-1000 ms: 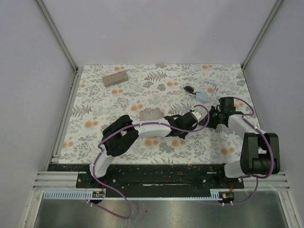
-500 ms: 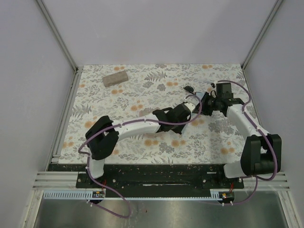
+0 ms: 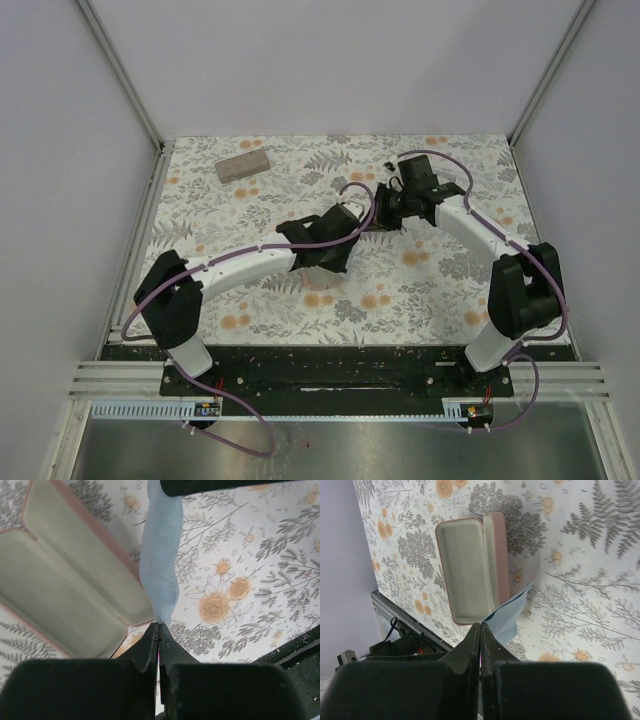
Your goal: Organize the sunglasses
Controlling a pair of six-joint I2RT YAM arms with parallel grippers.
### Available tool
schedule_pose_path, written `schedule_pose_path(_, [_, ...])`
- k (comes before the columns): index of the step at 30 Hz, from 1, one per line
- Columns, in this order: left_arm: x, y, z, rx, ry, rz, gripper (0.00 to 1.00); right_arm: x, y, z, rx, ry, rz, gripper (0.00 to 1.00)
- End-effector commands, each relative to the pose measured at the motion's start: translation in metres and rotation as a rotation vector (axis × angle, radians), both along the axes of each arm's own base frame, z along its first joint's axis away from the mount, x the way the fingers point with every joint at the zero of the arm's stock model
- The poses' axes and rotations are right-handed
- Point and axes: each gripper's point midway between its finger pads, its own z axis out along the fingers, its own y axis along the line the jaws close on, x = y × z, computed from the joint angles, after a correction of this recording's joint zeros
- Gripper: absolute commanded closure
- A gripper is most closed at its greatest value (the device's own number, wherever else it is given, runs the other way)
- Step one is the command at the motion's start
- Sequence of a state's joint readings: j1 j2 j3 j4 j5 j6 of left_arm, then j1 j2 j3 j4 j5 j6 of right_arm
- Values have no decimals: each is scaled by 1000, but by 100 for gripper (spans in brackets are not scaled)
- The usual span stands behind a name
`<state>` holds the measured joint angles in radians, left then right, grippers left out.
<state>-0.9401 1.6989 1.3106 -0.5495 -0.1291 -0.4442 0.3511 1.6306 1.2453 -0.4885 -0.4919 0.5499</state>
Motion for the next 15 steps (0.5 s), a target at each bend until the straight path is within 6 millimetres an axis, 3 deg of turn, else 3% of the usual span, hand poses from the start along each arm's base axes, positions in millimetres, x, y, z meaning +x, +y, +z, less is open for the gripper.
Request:
schedule_pose_path(1, [-8, 22, 17, -43, 14, 54, 100, 7, 34, 20, 40, -42, 72, 100])
schedule_pose_path(8, [-5, 53, 31, -54, -2, 128, 100, 13, 75, 21, 57, -44, 152, 100])
schedule_pose_path(15, [-3, 68, 22, -41, 33, 153, 100, 19, 106, 2, 54, -6, 204, 100])
